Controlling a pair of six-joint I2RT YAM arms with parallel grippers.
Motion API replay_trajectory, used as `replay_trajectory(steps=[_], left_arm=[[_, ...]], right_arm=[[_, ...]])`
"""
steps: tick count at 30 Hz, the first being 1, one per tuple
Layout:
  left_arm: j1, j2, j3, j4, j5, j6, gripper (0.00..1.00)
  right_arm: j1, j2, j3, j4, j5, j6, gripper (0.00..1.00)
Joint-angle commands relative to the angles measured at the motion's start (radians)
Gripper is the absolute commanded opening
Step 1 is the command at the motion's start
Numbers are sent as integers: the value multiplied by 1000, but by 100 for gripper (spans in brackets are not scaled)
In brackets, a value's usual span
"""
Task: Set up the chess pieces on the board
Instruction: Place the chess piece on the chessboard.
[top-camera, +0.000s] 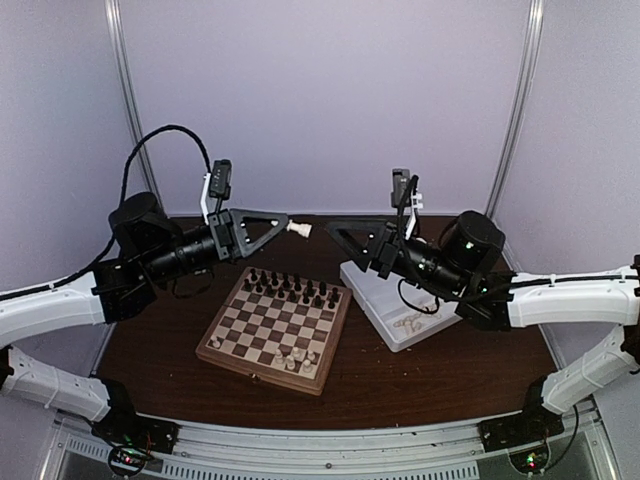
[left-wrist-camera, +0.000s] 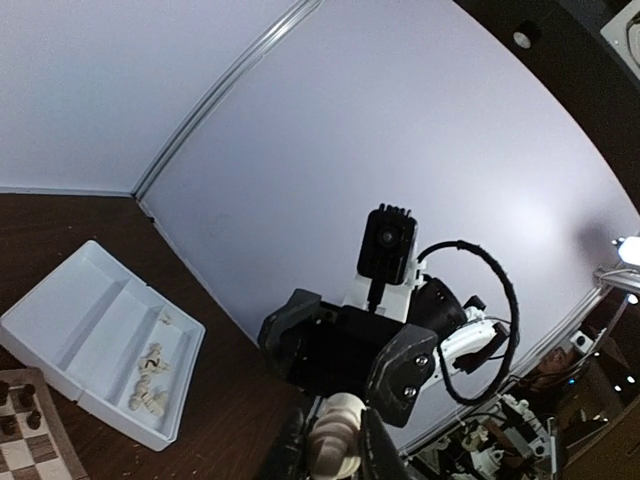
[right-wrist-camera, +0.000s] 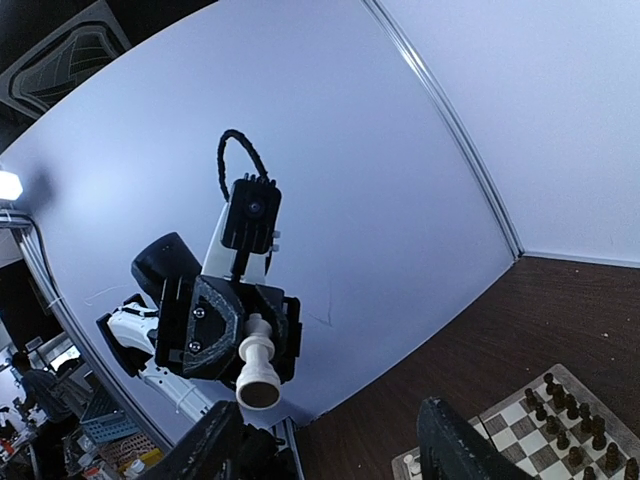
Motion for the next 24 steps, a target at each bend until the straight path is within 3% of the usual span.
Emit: replay_trajectory(steps=[1,7,12,18,24], left_arm=[[-4,-91,-4,-276,-117,174,0],[-5,-196,0,-712,-286,313,0],[-5,-258,-8,-945,-402,400,0],[-5,-218,-14,-1085,-494,513,0],[-5,-112,-46,-1048,-475,524,0]], right_arm=[[-14,-88,-35,-96,56,-64,65],[-26,-206,-77,-308,135,-162,68],[-29,-264,-89,-430,192,-232,69],[-31,-292,-94,-513,243,-261,69],[-32,-334,-127,-559,299,-260,69]])
